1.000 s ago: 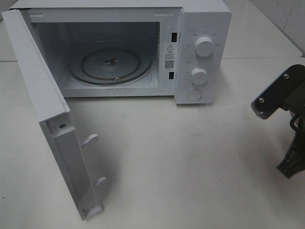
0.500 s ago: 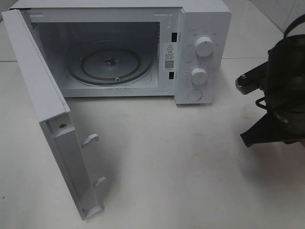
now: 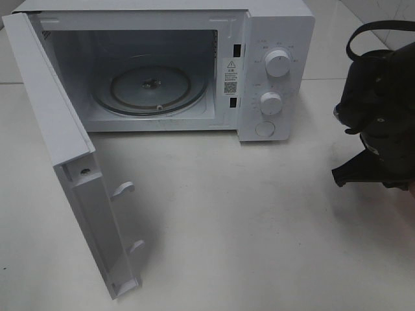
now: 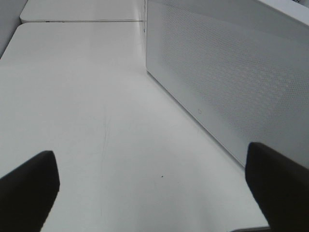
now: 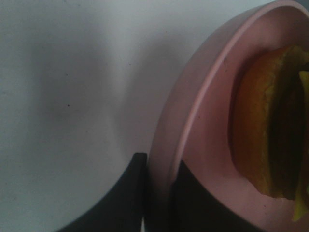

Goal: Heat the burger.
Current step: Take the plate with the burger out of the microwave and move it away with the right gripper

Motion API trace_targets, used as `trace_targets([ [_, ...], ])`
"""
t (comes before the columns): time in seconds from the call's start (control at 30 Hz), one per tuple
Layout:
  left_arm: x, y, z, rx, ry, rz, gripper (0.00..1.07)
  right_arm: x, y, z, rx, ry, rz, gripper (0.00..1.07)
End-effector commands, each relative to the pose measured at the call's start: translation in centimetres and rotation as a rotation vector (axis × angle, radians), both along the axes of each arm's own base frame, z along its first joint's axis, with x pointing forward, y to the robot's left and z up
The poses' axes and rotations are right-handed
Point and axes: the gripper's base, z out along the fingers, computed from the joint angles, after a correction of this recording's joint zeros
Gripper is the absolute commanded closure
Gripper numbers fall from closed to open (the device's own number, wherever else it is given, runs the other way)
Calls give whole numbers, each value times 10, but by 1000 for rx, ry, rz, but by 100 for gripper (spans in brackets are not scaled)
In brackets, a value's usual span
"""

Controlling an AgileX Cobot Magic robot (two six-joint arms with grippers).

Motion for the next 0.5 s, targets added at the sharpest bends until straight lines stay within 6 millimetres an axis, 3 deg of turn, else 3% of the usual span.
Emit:
trace_targets([
  [0.03,-3,0,0,-6,-27,3,7,14,-12,-3,-72,4,-41,99],
  [0.23,-3,0,0,-6,-27,3,7,32,-21,-21,-61,19,-94,97],
  [0.5,-3,0,0,-6,-27,3,7,40,-32,-46,-49,52,-121,94],
])
